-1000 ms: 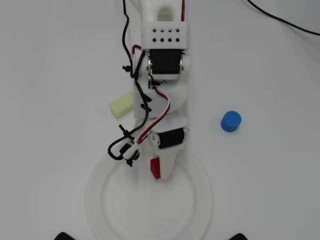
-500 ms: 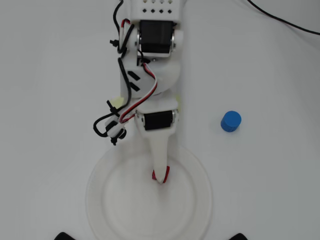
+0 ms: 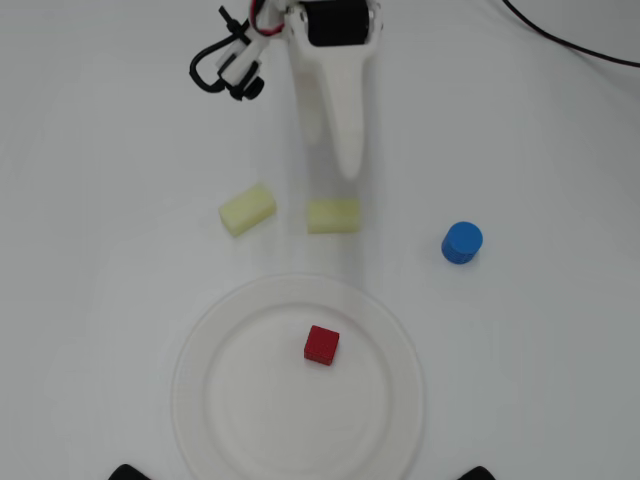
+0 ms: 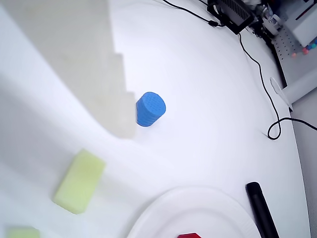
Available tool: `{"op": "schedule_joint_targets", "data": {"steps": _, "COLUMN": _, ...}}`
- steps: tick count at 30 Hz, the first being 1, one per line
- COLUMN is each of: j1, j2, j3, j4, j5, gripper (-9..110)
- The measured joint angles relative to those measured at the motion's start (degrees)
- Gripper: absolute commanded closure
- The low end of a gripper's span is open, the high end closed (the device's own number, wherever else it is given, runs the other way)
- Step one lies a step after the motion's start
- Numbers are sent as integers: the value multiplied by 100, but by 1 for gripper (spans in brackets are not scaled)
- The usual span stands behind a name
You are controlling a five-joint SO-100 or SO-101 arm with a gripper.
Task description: Grasp a red block and put it in the dish.
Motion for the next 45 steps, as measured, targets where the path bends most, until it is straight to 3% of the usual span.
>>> {"op": "schedule_joint_targets", "data": {"steps": 15, "j1": 70, "j2": 4140, "j3": 4210, "j4": 26, "j5": 237, "gripper": 64}}
{"op": "schedule_joint_targets", "data": {"steps": 31, "j1": 44, "j2": 5950, "j3": 6425, "j4": 809, "j5": 255, "gripper": 71}}
{"op": "schedule_joint_targets", "data": {"steps": 37, "j1": 44, "j2": 5950, "j3": 6478, "j4": 817, "j5": 378, "gripper": 100}}
{"op": "schedule_joint_targets", "data": {"steps": 45, "j1": 44, "j2": 5950, "j3": 6671, "j4": 809, "j5": 378, "gripper": 101}}
